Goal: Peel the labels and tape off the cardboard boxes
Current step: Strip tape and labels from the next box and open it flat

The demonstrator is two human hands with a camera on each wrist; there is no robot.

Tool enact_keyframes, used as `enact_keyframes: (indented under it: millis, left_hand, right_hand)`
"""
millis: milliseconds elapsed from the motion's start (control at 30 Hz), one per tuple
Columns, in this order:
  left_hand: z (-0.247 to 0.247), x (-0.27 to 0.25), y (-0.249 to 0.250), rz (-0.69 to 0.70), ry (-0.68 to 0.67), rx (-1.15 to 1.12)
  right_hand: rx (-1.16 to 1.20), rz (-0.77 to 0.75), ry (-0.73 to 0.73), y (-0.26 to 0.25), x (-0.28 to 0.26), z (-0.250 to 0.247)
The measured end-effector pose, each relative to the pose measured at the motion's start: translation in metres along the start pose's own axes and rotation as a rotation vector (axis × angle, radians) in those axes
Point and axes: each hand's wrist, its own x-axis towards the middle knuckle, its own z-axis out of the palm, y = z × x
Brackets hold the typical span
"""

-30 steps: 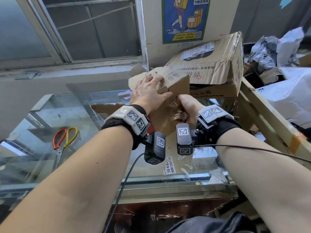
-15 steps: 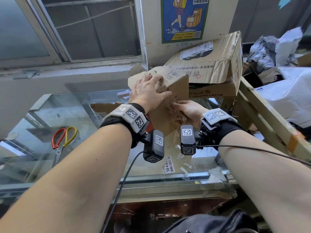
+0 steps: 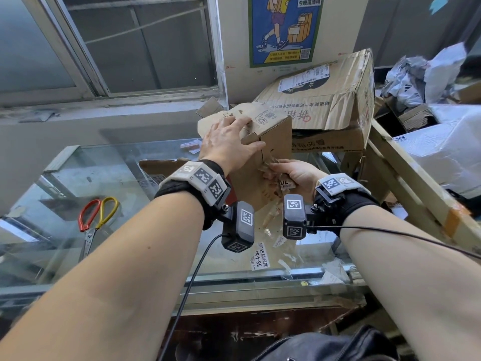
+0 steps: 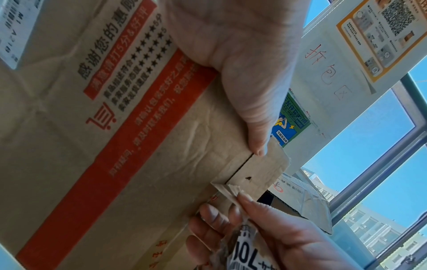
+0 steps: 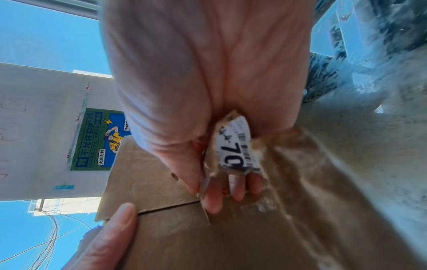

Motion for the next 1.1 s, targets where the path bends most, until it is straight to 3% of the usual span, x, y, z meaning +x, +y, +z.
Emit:
enact_keyframes:
  millis: [567, 867, 1100]
  left_hand:
    - [0.0, -0.002, 0.001, -0.034, 0.024, 0.011]
    - [-0.001, -0.005, 0.002, -0.035, 0.037, 0.009]
    - [-0.001, -0.01, 0.005, -0.029, 0.034, 0.004]
  right_hand:
    - [0.073, 0.045, 0.08, 0.015, -0.01, -0.004]
    - [-0.406, 0.062, 0.192, 0.001, -0.005, 0.005]
    - [-0.506, 0.028, 0.151, -0.012, -0.007, 0.015]
